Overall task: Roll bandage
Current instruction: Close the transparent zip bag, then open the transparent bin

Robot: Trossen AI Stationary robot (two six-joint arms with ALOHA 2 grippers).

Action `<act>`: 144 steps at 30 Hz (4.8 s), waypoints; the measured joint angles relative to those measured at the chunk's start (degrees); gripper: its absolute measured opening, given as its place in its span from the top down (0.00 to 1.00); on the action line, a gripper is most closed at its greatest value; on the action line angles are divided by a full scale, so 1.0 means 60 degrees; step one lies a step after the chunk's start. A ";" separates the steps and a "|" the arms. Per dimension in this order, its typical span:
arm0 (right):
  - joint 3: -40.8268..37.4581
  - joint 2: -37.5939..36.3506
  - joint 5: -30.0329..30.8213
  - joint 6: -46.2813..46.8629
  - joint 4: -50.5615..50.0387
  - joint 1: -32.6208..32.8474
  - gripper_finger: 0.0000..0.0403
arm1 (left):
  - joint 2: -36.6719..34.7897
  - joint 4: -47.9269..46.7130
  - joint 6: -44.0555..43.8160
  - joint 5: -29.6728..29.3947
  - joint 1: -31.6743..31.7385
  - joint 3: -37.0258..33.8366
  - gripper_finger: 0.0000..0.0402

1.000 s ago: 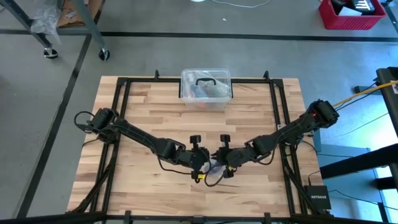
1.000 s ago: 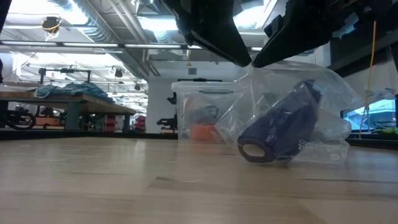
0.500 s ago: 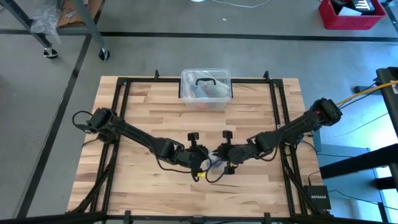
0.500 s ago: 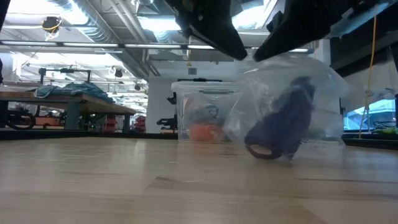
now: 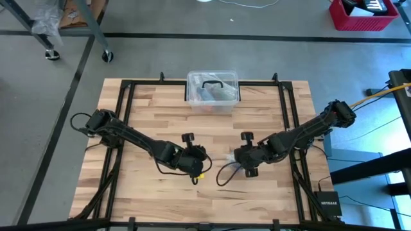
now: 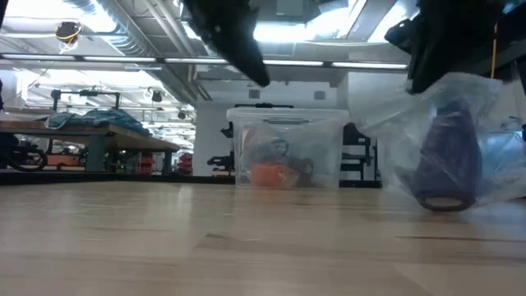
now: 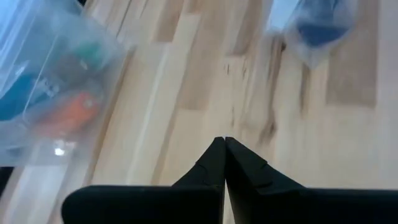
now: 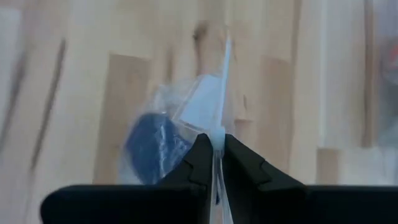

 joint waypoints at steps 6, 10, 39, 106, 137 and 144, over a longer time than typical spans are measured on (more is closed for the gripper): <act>0.0228 0.0017 0.0021 -0.0199 0.0679 0.0055 0.92 | 0.0036 0.2863 0.0943 0.0087 -0.0009 0.0003 1.00; 0.0228 0.0031 0.0094 -0.0426 0.1393 0.0042 0.92 | 0.0120 0.4301 0.1556 0.0245 0.0044 0.0013 0.99; 0.0213 0.0034 0.0200 -0.0641 0.2058 0.0035 0.92 | 0.0969 0.5018 0.2665 0.1905 0.0648 0.0014 0.98; 0.0217 -0.0075 0.0349 -0.0001 0.0662 0.0017 0.92 | 0.1390 0.5423 0.2648 0.1019 0.0973 0.0067 1.00; 0.0406 -0.0075 0.1673 0.0170 -0.0796 -0.0373 0.77 | 0.1100 0.0263 0.1166 0.0091 0.0299 0.1822 0.68; -0.0291 -0.0141 0.1288 -0.1532 0.0651 -0.1895 0.49 | 0.0207 -0.2625 -0.0717 -0.0303 0.0386 0.1240 0.64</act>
